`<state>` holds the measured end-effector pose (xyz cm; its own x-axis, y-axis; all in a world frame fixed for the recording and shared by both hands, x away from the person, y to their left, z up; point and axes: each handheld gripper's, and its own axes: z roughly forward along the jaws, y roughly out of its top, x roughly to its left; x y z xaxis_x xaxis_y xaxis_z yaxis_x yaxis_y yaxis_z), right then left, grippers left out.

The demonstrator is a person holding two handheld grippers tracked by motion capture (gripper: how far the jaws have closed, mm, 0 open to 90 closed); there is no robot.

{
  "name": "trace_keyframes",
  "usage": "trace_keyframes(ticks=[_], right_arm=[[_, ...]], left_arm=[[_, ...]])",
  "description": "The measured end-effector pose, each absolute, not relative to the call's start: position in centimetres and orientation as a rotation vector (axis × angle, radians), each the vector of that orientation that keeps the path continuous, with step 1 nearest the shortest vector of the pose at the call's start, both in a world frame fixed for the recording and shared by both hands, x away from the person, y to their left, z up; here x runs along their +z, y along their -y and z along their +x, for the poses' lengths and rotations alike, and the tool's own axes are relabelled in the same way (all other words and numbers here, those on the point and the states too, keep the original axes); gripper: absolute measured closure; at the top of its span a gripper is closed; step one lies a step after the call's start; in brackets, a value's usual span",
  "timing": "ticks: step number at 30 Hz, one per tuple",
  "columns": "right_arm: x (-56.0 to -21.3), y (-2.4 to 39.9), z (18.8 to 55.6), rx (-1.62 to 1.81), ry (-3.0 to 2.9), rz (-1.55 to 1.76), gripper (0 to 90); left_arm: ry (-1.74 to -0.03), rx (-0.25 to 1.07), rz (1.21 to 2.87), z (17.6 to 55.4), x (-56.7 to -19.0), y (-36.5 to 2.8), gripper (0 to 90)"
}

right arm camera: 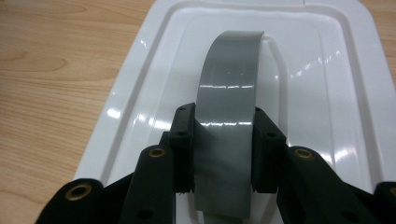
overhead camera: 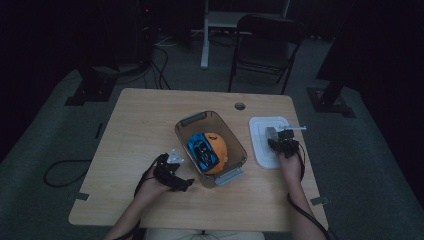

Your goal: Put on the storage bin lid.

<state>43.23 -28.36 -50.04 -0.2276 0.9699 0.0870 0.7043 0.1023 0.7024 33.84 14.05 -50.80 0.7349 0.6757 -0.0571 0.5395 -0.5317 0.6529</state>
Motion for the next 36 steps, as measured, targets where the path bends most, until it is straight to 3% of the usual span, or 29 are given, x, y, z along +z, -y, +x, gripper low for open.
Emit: trace_keyframes(ticks=[11,36], right_arm=[[-47.5,28.1,41.2,0.949,-1.97,1.59,67.6],[-37.6,24.0,37.0,1.134,-1.939,1.351,67.8]], left_arm=[[-0.924,0.267,2.271,33.8,-51.1,-14.3,1.7],[-0.92,0.26,2.289,33.6,-51.6,-14.4,1.8]])
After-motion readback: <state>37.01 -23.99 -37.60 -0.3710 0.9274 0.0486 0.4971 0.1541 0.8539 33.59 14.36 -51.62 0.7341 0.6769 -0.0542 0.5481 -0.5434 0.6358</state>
